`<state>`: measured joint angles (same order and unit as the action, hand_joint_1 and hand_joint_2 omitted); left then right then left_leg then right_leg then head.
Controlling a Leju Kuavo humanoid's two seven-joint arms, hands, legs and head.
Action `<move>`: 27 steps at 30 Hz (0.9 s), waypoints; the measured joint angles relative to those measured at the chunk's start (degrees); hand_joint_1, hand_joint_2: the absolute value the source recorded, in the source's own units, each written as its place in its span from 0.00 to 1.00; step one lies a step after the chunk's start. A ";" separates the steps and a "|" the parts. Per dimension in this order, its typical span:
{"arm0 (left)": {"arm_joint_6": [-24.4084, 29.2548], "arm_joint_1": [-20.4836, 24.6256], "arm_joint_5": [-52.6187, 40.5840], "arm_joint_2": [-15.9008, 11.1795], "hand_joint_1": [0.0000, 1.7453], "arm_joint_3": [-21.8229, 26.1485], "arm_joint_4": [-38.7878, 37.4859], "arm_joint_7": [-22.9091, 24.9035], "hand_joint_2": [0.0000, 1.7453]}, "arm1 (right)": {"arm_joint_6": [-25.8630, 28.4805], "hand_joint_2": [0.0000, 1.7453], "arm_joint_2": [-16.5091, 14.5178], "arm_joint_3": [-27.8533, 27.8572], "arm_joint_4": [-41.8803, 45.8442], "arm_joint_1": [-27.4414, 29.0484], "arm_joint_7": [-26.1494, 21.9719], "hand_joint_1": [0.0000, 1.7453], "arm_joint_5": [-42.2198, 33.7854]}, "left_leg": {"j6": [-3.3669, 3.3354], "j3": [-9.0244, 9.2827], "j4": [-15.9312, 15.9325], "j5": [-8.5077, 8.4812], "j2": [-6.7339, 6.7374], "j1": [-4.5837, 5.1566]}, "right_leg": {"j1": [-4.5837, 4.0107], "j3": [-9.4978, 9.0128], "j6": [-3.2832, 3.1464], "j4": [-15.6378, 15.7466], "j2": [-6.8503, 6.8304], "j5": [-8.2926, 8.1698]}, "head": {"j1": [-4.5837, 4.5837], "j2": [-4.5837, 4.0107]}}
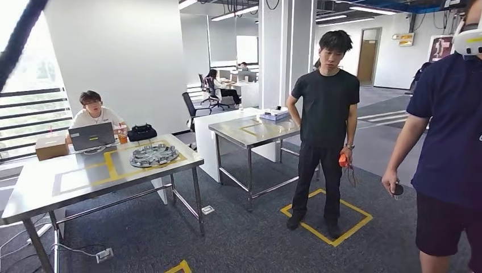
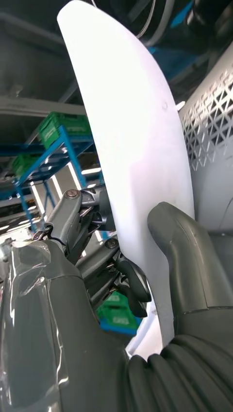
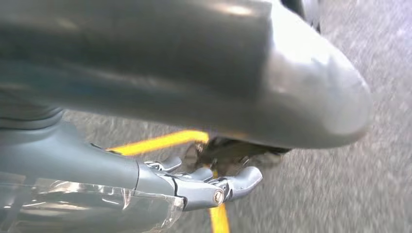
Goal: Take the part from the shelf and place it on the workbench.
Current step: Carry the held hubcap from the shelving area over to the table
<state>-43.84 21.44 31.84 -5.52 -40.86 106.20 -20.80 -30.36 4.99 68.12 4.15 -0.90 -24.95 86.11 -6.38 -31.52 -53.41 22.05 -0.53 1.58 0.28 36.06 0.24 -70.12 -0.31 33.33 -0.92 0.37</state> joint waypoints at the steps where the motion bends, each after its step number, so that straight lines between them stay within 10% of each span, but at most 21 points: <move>1: 0.14 -0.28 -0.27 0.00 1.00 -0.02 -0.03 0.02 1.00 | 0.00 0.00 0.27 0.01 0.01 0.14 0.04 0.00 -0.03 | 0.47 -0.07 -0.06 0.08 -0.89 -0.46 | 0.49 1.85 0.68 -2.38 0.28 0.30 | 0.11 0.01; 5: 0.27 -0.66 -0.67 -0.04 1.00 -0.12 -0.34 0.04 1.00 | 0.00 0.00 0.48 0.01 -0.03 0.29 0.21 0.00 -0.05 | 3.96 -0.94 -2.70 1.68 -4.15 -2.68 | 3.45 -0.09 5.44 5.98 1.51 -5.22 | 0.33 0.00; 6: 0.25 -0.68 -0.70 -0.07 1.00 -0.13 -0.40 0.04 1.00 | 0.00 0.00 0.36 0.02 -0.03 0.25 0.32 0.00 -0.08 | 4.97 -1.70 -4.09 2.57 -4.73 -2.99 | 3.97 -1.10 5.66 8.40 2.07 -6.08 | 0.46 0.00; 10: 0.16 -0.83 -1.22 -0.47 1.00 -0.17 -0.48 0.10 1.00 | -0.15 0.00 0.23 0.03 0.03 -0.02 0.62 0.00 -0.27 | 6.62 -3.22 -6.03 4.34 -5.62 -3.60 | 3.89 -1.42 2.45 9.04 1.60 -5.85 | 0.21 0.00; 15: 0.03 -0.95 -1.41 -0.91 1.00 -0.23 -0.51 0.06 1.00 | -0.41 0.00 0.16 0.03 0.08 0.29 0.64 0.00 -0.27 | 6.94 -9.78 -18.43 9.87 0.26 -3.77 | 2.82 -1.79 1.07 9.16 -0.71 -5.58 | -0.23 0.00; 18: -0.06 -1.11 -1.46 -1.10 1.00 -0.29 -0.66 0.06 1.00 | -0.42 0.00 0.15 0.03 0.08 0.39 0.65 0.00 -0.25 | 5.85 -11.94 -21.13 9.30 0.73 -3.16 | 1.66 -2.16 0.64 9.20 -2.69 -5.06 | -0.32 0.00; 23: -0.21 -0.87 -1.50 -1.19 1.00 -0.21 -0.59 0.01 1.00 | -0.48 0.00 -0.78 0.04 -0.01 0.26 0.66 0.00 -0.33 | -0.46 -4.50 -6.80 3.56 6.17 0.52 | 0.96 -4.47 0.59 10.94 -5.96 -4.52 | -0.10 0.00; 25: -0.21 -0.70 -1.54 -1.22 1.00 -0.17 -0.45 -0.03 1.00 | -0.48 0.00 -1.02 0.05 0.01 0.09 0.69 0.00 -0.39 | -0.60 -3.30 -4.92 3.16 5.66 0.83 | 1.52 -5.52 1.07 12.02 -7.58 -4.55 | -0.38 0.00; 27: -0.20 -0.69 -1.63 -1.29 1.00 -0.07 -0.37 -0.13 1.00 | -0.31 0.00 -1.19 0.08 0.05 -0.03 0.80 0.00 -0.68 | -0.74 -0.83 -1.53 1.72 4.23 0.57 | 1.55 -6.13 1.23 11.83 -5.79 -4.27 | -0.35 -0.01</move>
<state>-44.04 20.74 30.21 -6.81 -40.93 105.83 -20.93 -30.66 3.80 68.19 4.20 -0.93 -24.15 85.43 -7.12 -32.35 -54.95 23.78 3.70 2.15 1.83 29.93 1.47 -58.29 -6.09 29.06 -1.26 0.36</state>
